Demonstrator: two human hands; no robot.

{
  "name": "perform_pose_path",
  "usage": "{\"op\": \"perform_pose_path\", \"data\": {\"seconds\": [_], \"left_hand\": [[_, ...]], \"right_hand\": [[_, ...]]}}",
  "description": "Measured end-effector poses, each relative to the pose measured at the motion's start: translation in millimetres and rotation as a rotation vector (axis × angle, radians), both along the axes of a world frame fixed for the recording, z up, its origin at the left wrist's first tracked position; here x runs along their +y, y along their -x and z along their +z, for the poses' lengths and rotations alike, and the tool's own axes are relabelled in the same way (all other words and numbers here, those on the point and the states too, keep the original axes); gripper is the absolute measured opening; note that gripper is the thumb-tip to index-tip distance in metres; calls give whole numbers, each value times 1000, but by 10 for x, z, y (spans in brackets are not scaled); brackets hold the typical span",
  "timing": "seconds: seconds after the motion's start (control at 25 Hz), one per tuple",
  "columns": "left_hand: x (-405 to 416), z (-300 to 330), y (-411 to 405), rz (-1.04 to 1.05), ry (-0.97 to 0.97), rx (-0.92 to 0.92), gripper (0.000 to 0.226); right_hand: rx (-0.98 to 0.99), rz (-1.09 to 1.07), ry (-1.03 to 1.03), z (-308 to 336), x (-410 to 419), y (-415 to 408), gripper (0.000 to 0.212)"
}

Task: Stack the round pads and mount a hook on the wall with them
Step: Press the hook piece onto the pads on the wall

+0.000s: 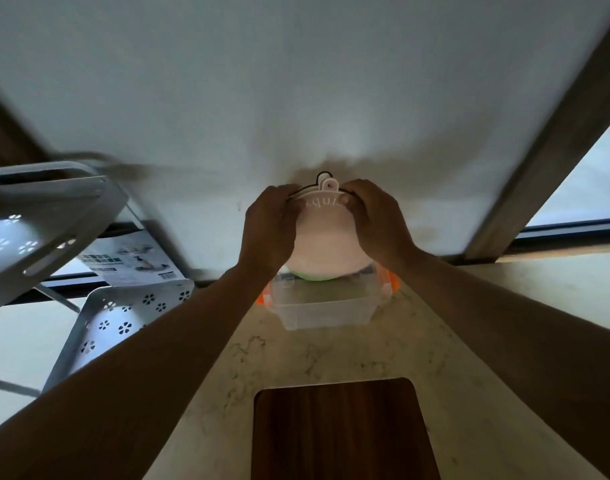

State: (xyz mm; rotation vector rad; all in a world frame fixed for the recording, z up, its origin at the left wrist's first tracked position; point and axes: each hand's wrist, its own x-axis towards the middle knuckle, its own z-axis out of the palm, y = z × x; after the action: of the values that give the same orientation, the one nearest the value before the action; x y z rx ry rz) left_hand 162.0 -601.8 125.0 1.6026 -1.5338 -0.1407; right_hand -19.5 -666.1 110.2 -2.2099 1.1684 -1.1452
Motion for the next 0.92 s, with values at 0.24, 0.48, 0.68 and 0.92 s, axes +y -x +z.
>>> {"op": "perform_pose_path", "data": {"seconds": [0.24,0.48,0.68,0.92], "left_hand": [[-35,-158,-38,6,-52,20,26],[-40,-551,-66,10,-178,5,24],[-182,-799,-70,99,-259,-224,21],[-193,-949,-83,96,-133,-217,22]], "right_hand": [[45,41,-10,-128,-62,-74,19],[170,61,-89,-502,-90,-67,20],[241,18,-72,-668,-214,-47,22],[135,-9,47,-812,-200,-61,19]]}}
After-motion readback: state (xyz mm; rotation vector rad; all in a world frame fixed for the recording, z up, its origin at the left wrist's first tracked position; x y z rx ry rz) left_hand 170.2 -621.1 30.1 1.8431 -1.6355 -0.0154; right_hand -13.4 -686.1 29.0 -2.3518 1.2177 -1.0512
